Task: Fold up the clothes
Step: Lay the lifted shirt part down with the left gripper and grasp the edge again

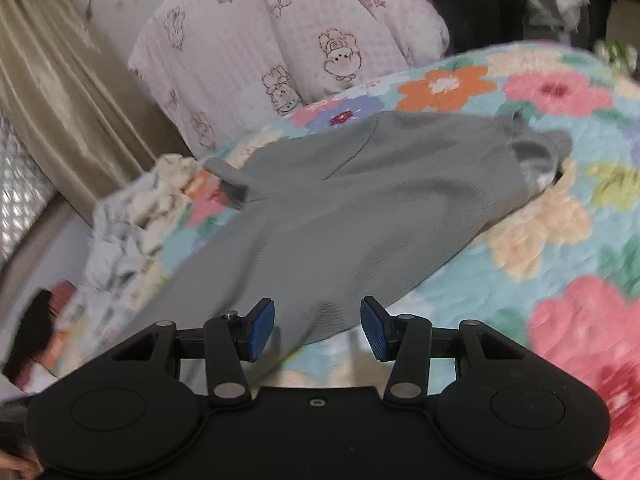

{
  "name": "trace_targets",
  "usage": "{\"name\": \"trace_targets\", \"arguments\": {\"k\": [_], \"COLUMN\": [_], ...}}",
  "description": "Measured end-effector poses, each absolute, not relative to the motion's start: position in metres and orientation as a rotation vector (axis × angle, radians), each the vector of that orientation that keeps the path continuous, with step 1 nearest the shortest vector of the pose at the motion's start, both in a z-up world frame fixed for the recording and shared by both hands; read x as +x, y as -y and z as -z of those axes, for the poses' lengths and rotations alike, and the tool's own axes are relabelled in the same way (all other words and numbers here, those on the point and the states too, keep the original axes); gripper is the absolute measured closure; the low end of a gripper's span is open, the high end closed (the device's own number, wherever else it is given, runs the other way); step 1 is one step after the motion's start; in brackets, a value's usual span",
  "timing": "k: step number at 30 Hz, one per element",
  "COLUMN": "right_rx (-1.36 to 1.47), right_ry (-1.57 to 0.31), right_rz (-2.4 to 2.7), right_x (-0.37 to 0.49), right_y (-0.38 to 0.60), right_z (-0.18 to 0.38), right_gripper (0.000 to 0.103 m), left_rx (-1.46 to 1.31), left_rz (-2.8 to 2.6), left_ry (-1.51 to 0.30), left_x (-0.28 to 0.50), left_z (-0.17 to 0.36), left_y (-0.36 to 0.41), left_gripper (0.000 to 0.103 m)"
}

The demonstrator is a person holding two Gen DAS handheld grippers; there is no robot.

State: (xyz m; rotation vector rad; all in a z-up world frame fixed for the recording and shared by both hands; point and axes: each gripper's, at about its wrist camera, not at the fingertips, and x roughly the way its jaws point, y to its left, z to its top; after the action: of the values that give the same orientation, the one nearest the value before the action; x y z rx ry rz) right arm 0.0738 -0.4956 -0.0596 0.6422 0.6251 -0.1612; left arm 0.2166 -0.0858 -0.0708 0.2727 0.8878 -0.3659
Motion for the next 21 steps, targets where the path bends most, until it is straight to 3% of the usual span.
{"name": "trace_targets", "arguments": {"k": [5, 6, 8, 9, 14, 21], "right_rx": [0.677, 0.686, 0.689, 0.687, 0.683, 0.72], "right_ry": [-0.627, -0.633, -0.664, -0.676, -0.71, -0.715], "right_rz": [0.138, 0.143, 0.165, 0.173, 0.189, 0.204], "right_x": [0.085, 0.086, 0.092, 0.095, 0.103, 0.099], "right_y": [0.489, 0.49, 0.49, 0.49, 0.488, 0.493], "right_z": [0.067, 0.071, 0.079, 0.083, 0.094, 0.099], "right_gripper": [0.05, 0.05, 0.05, 0.05, 0.05, 0.048], "left_rx": [-0.029, -0.067, -0.091, -0.061, 0.158, -0.011], "left_rz": [0.462, 0.487, 0.517, 0.515, 0.474, 0.463], "left_ry": [-0.923, -0.936, -0.947, -0.946, -0.835, -0.639], "left_x": [0.214, 0.213, 0.21, 0.207, 0.187, 0.18], "left_z": [0.085, 0.084, 0.081, 0.081, 0.067, 0.017], "left_y": [0.055, 0.053, 0.054, 0.058, 0.082, 0.053], "left_gripper": [0.032, 0.04, 0.071, 0.092, 0.098, 0.098]}}
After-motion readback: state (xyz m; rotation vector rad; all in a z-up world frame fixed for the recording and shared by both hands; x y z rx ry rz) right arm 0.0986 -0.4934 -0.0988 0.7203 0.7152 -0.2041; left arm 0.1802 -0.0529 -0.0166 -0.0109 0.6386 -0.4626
